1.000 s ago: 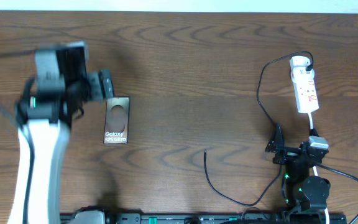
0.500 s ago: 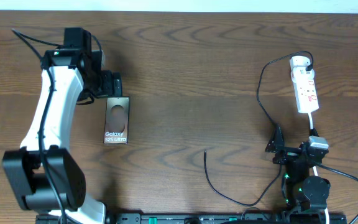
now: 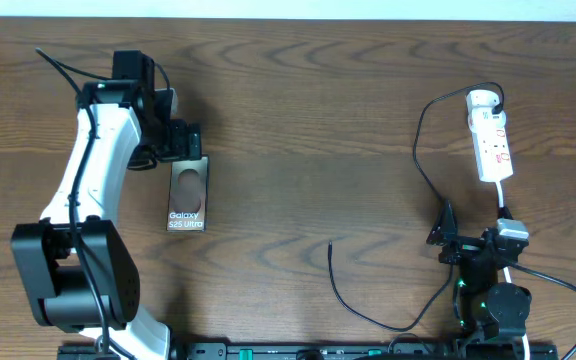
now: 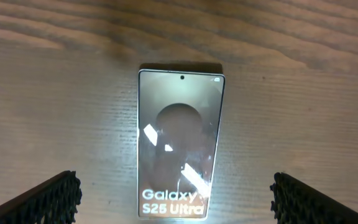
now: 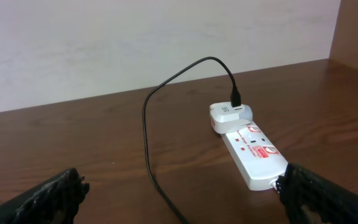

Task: Plug charger to phone and switch on socket
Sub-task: 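Move the left gripper over the silver phone and lower onto it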

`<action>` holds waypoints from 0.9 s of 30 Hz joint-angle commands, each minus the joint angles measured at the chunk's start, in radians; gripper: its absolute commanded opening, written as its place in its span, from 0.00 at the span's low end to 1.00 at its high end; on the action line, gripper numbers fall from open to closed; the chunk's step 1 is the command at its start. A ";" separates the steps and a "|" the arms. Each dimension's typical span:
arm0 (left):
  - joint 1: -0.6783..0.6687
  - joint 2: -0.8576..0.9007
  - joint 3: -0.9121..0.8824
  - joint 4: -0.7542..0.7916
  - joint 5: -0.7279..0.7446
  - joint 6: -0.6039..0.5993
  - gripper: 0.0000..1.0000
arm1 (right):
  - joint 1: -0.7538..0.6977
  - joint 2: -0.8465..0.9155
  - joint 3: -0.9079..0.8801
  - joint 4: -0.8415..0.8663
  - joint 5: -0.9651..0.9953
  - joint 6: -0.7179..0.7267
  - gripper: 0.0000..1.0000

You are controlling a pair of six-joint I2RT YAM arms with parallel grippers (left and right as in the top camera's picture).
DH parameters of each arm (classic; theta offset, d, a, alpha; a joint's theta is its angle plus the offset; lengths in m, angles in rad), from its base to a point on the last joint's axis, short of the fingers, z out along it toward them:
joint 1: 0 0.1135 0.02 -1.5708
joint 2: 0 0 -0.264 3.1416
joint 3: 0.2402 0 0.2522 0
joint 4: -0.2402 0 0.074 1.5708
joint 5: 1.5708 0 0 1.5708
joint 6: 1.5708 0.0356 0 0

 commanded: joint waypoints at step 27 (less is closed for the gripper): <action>-0.069 0.010 -0.187 0.151 -0.079 0.006 0.96 | 0.010 -0.006 -0.001 -0.004 0.008 -0.008 0.99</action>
